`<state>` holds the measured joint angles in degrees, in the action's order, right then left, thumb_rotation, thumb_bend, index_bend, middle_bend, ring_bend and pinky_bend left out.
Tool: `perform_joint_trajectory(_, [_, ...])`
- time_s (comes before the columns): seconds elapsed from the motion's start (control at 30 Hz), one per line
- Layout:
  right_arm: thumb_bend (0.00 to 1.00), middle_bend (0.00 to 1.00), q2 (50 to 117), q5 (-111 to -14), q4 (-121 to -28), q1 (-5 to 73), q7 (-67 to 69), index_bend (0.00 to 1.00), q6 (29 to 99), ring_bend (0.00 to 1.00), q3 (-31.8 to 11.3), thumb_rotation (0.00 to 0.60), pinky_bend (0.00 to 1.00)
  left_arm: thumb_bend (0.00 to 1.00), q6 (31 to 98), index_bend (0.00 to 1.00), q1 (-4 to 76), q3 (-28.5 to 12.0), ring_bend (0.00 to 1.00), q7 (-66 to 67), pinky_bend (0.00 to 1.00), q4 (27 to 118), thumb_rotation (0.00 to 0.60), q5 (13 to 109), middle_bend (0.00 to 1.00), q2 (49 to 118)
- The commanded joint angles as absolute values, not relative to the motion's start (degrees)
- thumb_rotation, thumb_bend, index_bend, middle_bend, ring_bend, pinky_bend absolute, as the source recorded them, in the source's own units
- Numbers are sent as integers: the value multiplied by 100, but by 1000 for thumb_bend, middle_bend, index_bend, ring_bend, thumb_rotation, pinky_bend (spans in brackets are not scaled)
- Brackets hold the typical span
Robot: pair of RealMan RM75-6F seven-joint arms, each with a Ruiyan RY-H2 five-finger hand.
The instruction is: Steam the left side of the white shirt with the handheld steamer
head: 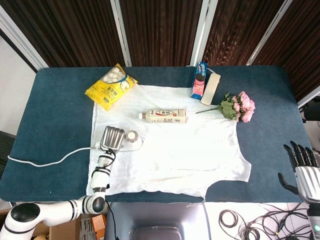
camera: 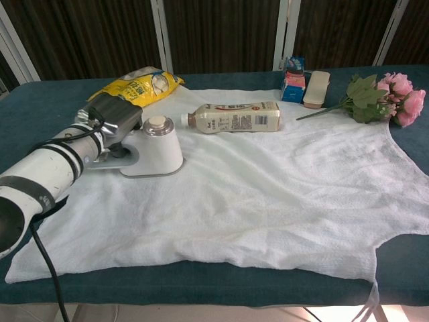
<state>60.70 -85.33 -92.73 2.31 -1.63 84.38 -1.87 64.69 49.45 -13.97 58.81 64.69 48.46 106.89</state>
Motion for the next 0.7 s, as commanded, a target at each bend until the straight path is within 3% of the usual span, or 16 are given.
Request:
perform_joint_trajectory(0.03, [309, 0, 6071, -8531, -9273, 232, -167, 0, 8430, 0, -188, 600, 0, 558, 6337, 753, 5092, -1676, 1000, 5693, 1000, 5843, 600, 4674, 935, 10833])
perform_joint_trajectory(0.4, [309, 0, 6068, -8575, -9286, 224, -171, 0, 8436, 0, -179, 600, 0, 558, 6231, 752, 5097, -1848, 1000, 5535, 1000, 5199, 600, 4558, 935, 10783])
perform_joint_trajectory(0.7, [309, 0, 6095, -8588, -9299, 245, -239, 0, 8388, 0, -172, 600, 0, 558, 6338, 753, 4786, -1511, 1000, 5474, 1000, 6412, 600, 4787, 935, 10397])
